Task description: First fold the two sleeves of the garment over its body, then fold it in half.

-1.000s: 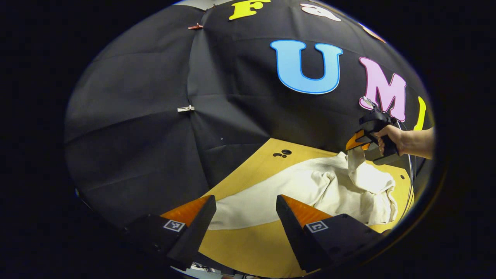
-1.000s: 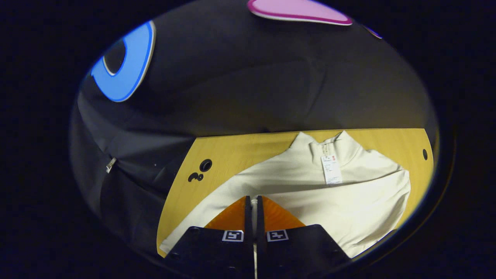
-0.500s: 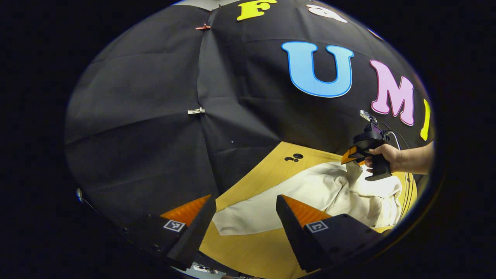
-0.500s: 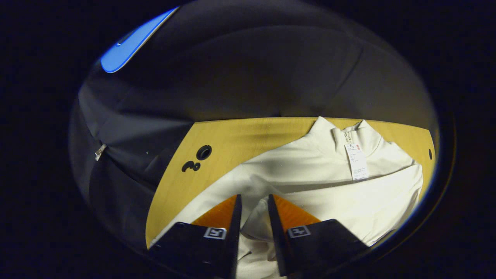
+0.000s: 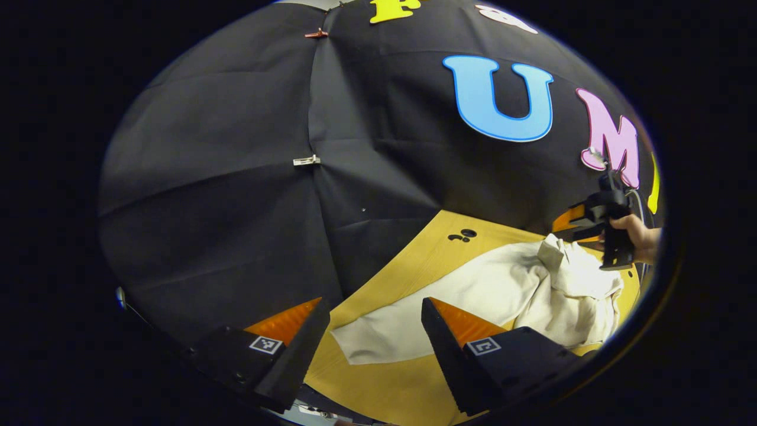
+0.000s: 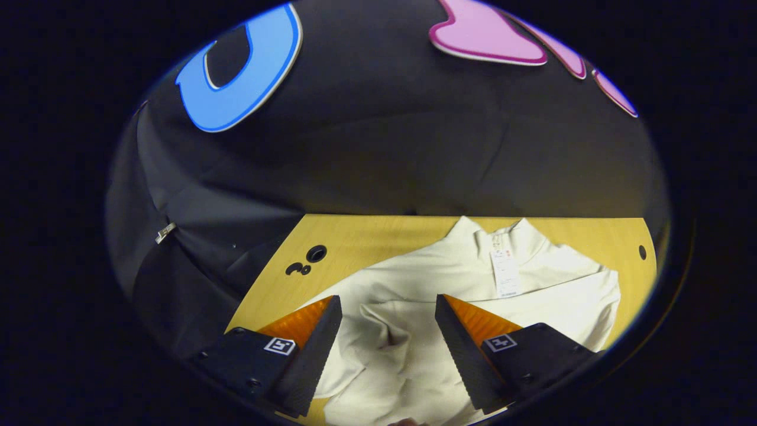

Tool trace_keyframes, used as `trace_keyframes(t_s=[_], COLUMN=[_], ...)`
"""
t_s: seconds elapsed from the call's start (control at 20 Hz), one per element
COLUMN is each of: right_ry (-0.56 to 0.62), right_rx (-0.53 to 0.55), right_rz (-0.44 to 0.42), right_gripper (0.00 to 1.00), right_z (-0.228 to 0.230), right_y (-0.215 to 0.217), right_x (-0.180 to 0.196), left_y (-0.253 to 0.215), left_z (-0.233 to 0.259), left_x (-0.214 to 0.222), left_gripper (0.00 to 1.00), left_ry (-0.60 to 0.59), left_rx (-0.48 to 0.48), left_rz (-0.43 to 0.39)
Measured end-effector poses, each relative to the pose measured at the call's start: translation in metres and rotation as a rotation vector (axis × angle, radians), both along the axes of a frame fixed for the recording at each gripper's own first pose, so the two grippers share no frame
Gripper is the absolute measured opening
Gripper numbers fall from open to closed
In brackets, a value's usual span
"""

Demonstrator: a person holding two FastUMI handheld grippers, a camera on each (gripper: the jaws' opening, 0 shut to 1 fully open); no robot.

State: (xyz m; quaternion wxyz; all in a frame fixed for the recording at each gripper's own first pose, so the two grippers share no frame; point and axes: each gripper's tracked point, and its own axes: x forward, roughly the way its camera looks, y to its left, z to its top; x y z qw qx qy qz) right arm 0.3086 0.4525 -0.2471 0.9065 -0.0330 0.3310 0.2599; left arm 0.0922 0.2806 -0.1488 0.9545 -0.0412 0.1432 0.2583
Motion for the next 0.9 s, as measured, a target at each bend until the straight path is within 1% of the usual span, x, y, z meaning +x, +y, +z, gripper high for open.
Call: trace_keyframes(t_s=[0.1, 0.15, 0.2, 0.4, 0.65, 0.8, 0.9], right_ry=[-0.048, -0.071, -0.091, -0.165, -0.205, -0.262, -0.276], right_rx=[0.006, 0.008, 0.007, -0.017, -0.025, -0.037, -0.052], right_rz=[-0.029, -0.044, -0.059, -0.13, -0.216, -0.283, -0.331], right_gripper=[0.98, 0.98, 0.98, 0.98, 0.98, 0.98, 0.98], right_z=[0.02, 0.031, 0.041, 0.076, 0.118, 0.142, 0.15], right_y=[-0.025, -0.038, -0.053, -0.117, -0.188, -0.241, -0.277], right_x=[0.005, 0.007, 0.008, 0.014, -0.001, -0.007, -0.015], left_y=[0.012, 0.018, 0.024, 0.043, 0.063, 0.068, 0.068], left_z=[-0.014, -0.024, -0.032, -0.072, -0.128, -0.145, -0.143], left_x=[0.005, 0.007, 0.011, 0.025, 0.036, 0.039, 0.044], left_gripper=[0.97, 1.0, 0.97, 0.97, 0.97, 0.98, 0.99], left_ry=[0.022, 0.037, 0.049, 0.104, 0.187, 0.216, 0.21], left_rx=[-0.015, -0.026, -0.035, -0.067, -0.142, -0.146, -0.146], left_rz=[0.012, 0.016, 0.021, 0.038, 0.065, 0.055, 0.045])
